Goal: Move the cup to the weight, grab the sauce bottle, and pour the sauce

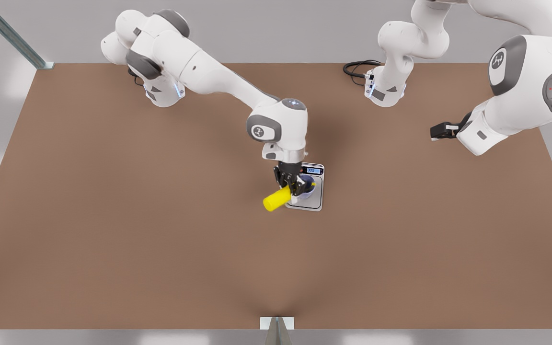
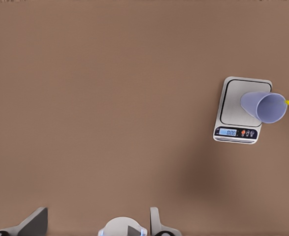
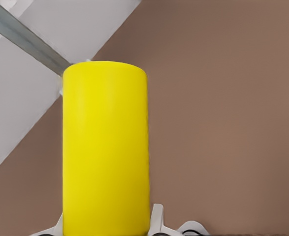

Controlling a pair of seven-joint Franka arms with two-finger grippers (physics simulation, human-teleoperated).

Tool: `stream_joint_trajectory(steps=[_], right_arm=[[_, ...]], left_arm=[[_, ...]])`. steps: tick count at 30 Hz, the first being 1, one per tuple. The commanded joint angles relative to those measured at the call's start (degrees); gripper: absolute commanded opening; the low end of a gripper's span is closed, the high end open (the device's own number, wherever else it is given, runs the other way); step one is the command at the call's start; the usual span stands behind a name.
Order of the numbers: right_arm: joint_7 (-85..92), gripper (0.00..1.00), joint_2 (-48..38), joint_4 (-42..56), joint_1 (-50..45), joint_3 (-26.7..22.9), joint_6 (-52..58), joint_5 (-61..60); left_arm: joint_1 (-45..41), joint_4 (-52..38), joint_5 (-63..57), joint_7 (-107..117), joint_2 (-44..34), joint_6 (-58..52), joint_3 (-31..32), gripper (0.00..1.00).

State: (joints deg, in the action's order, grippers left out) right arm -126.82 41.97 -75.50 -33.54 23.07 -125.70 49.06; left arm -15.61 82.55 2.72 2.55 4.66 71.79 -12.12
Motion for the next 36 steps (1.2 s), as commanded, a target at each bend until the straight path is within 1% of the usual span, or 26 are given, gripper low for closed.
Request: stream_joint_trajectory(steps=[1, 2, 3, 6, 7, 9, 10, 11, 13, 14, 16, 19, 22, 25, 29, 31, 36], right_arm=[[-0.71, 0.31, -0.3, -0.61, 0.23, -0.05, -0.42, 0.25], [-0.79, 0.31, -1.7, -1.93, 1.01, -0.05, -0.77, -1.32], [-0.71, 0.31, -4.69, -4.82, 3.04, -0.05, -4.1, -6.42], [-0.71, 0.31, -8.91, -9.4, 5.85, -0.05, -7.18, -15.82], [-0.53, 0.31, -11.55, -12.92, 7.7, -0.13, -10.44, -20.93], [0.35, 0.31, -14.19, -14.5, 9.19, -1.45, -12.28, -32.17], [2.19, 0.31, -15.16, -15.12, 9.37, -2.59, -12.99, -38.59], [7.81, 0.31, -16.48, -16.17, 9.72, -4.44, -12.72, -46.5], [16.25, 0.31, -17.62, -16.53, 10.77, -6.46, -10.7, -55.82], [20.9, 0.31, -18.15, -16.79, 11.3, -8.22, -8.95, -61.09], [37.52, 0.31, -19.47, -16.61, 12.01, -14.72, -1.56, -75.68], [47.54, 0.31, -20.08, -19.16, 13.15, -20.26, 4.15, -88.87], [57.12, 0.31, -19.91, -21.18, 15.61, -23.51, 10.91, -94.49], [64.06, 0.31, -19.47, -23.9, 19.03, -24.04, 14.08, -98.8], [77.77, 0.31, -16.83, -27.86, 24.13, -26.23, 21.46, -105.13], [83.74, 0.31, -13.58, -27.86, 24.4, -30.01, 26.99, -109.44], [95.62, 0.31, -7.52, -27.6, 31.07, -30.19, 34.2, -112.6]], left_arm=[[-0.03, -0.02, -0.17, 0.0, 0.08, 0.01, -0.01, 1.0], [0.06, -0.8, -0.08, 0.35, 0.35, 0.01, -0.01, 1.0], [-0.03, -1.25, 0.18, 0.26, 0.7, 0.1, -0.01, 1.0], [-0.03, -1.6, 0.44, 0.53, 0.79, 0.37, -0.01, 1.0], [-0.03, -1.6, 0.44, 0.62, 0.79, 0.28, -0.01, 1.0], [-0.03, -1.86, 0.36, 0.7, 0.79, -0.07, -0.01, 1.0], [-0.03, -1.95, 0.27, 0.7, 0.79, -0.16, -0.01, 1.0], [-0.03, -1.95, 0.18, 0.7, 0.79, -0.25, -0.01, 1.0], [-0.03, -1.95, 0.18, 0.7, 0.79, -0.25, -0.01, 1.0], [-0.03, -2.04, 0.0, 0.7, 0.79, -0.16, -0.01, 1.0], [-0.12, -1.95, 0.0, 0.79, 0.79, -0.16, -0.01, 1.0], [-0.12, -2.04, 0.0, 0.7, 0.88, -0.07, 0.08, 1.0], [-0.12, -1.95, 0.0, 0.7, 0.88, -0.07, 0.08, 1.0], [-0.12, -1.95, -0.08, 0.7, 0.88, -0.08, 0.08, 1.0], [-0.21, -1.95, -0.08, 0.62, 0.79, -0.16, 0.08, 1.0], [-0.21, -1.95, -0.17, 0.79, 0.7, -0.34, 0.08, 1.0], [-0.21, -1.95, -0.35, 0.79, 0.79, -0.34, 0.17, 1.0]])
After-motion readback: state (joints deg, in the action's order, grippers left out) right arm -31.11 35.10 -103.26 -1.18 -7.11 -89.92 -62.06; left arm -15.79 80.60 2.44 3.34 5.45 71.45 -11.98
